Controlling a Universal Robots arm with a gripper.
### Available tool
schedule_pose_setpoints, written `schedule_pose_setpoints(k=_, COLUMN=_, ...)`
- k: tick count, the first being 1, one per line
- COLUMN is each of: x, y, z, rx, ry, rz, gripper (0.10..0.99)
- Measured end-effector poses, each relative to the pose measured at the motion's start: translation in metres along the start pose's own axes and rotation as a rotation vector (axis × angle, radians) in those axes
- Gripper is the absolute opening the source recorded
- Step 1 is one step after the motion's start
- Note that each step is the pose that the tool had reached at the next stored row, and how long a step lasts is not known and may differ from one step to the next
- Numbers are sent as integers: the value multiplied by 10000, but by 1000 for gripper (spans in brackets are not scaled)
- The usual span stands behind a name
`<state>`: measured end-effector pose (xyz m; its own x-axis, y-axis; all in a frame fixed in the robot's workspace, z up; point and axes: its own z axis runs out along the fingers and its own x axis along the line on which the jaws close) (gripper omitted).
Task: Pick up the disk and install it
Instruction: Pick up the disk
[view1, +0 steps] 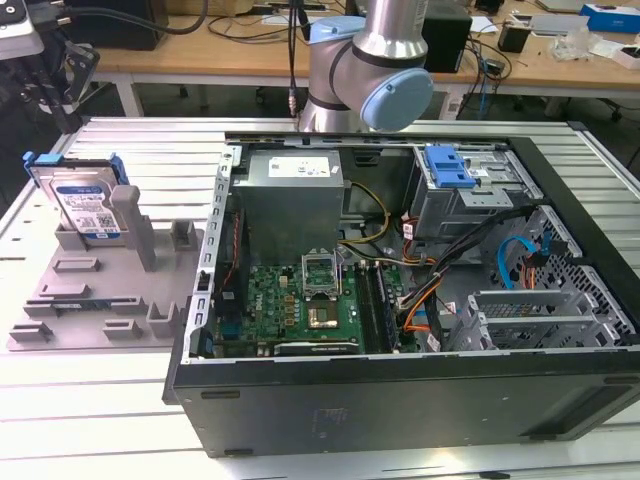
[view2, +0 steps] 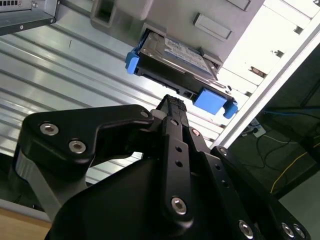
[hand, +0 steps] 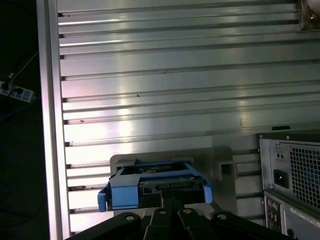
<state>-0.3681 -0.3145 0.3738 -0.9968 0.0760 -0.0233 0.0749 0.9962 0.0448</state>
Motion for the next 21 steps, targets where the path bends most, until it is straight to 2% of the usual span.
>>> schedule_pose_setpoints(k=5, x=1, y=1, z=0, rx=20, ry=15, rz=-191, gripper=106)
schedule_pose_setpoints(k=8, x=1, y=1, z=4, rx=-7, ry=84, rz=-1395, gripper=106)
schedule_pose_setpoints(k=12, x=0, y=0, z=6, rx=-24, ry=128, rz=-2147, gripper=106)
schedule_pose_setpoints(k=14, x=1, y=1, z=6, rx=-38, ry=179, rz=-2897, gripper=106)
schedule_pose_setpoints(k=17, x=1, y=2, z=6, rx=-49, ry=230, rz=-3644, gripper=114)
schedule_pose_setpoints(k=18, x=1, y=2, z=6, rx=-54, ry=253, rz=-3967, gripper=235)
schedule_pose_setpoints(k=21, x=1, y=3, z=6, rx=-72, ry=322, rz=-4970, gripper=420)
